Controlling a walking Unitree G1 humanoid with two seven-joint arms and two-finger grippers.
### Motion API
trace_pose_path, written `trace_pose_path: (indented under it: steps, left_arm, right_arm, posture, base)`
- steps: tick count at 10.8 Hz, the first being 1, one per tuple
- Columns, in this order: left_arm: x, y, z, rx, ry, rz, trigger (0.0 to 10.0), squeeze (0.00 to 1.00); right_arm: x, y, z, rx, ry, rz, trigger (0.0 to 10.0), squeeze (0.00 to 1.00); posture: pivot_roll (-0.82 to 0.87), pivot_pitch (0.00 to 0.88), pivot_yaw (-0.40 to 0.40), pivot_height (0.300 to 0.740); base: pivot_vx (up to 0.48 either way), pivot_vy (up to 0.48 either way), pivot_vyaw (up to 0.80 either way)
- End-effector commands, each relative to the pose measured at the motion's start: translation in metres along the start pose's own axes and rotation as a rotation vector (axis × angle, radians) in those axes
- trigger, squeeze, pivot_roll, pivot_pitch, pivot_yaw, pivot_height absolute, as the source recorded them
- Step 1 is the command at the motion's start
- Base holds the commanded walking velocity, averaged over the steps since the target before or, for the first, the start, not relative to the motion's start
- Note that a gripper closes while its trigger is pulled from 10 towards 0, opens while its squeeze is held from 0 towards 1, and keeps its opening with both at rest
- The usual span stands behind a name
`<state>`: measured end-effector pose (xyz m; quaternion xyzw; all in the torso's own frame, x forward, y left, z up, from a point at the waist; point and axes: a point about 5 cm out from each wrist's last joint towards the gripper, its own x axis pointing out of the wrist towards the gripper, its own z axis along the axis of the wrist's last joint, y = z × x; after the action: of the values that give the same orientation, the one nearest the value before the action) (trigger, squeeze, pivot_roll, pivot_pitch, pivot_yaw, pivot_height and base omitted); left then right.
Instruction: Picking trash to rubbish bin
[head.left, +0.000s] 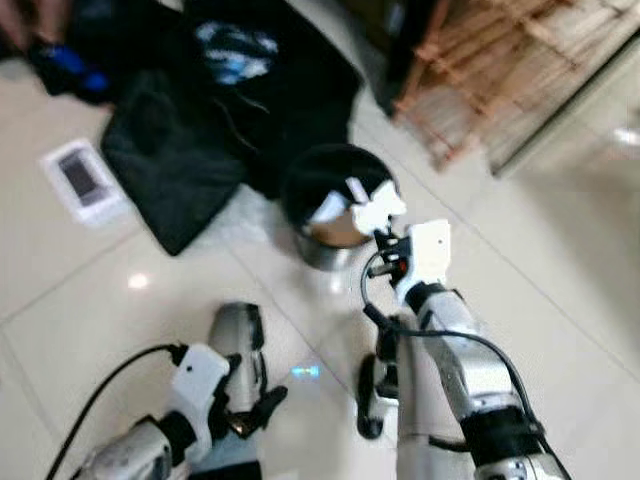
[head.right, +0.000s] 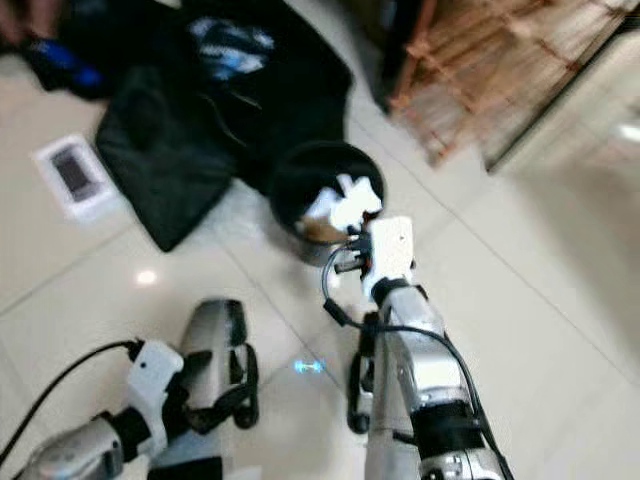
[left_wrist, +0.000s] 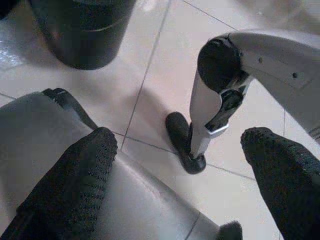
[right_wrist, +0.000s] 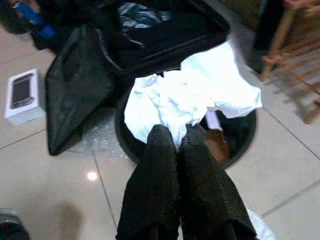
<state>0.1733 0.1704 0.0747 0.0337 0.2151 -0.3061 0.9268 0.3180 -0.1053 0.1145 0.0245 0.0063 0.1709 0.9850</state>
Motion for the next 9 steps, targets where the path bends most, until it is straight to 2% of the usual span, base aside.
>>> trace_pose_path:
  steps: [1, 4, 6, 7, 9]
  left_arm:
    - [-0.003, -0.003, -0.008, -0.016, 0.034, -0.002, 10.0, 0.00]
    - [-0.012, -0.007, -0.006, -0.017, 0.035, -0.012, 10.0, 0.00]
    - [-0.024, -0.012, -0.006, -0.022, 0.046, -0.038, 10.0, 0.00]
    - [-0.028, -0.014, -0.005, -0.015, 0.040, -0.051, 10.0, 0.00]
    - [-0.032, -0.006, -0.002, -0.002, 0.029, -0.024, 10.0, 0.00]
  right_arm:
    - [-0.003, 0.000, -0.005, 0.013, 0.011, -0.006, 10.0, 0.00]
    - [-0.002, 0.000, -0.005, 0.012, 0.019, -0.004, 10.0, 0.00]
    - [-0.003, -0.001, -0.009, 0.009, 0.038, -0.006, 10.0, 0.00]
    - [0.000, -0.002, -0.011, 0.005, 0.052, 0.002, 10.0, 0.00]
    - [0.014, -0.001, -0.007, -0.008, 0.068, 0.050, 10.0, 0.00]
  posture:
    - [0.16, 0.476, -0.027, 0.583]
    - [0.17, 0.516, -0.023, 0.583]
    - [0.18, 0.570, -0.019, 0.583]
    - [0.19, 0.587, -0.023, 0.583]
    - [0.20, 0.600, -0.042, 0.583]
  base:
    - [0.000, 0.000, 0.00]
    - [0.000, 0.000, 0.00]
    - [0.000, 0.000, 0.00]
    - [0.000, 0.000, 0.00]
    - [0.000, 0.000, 0.00]
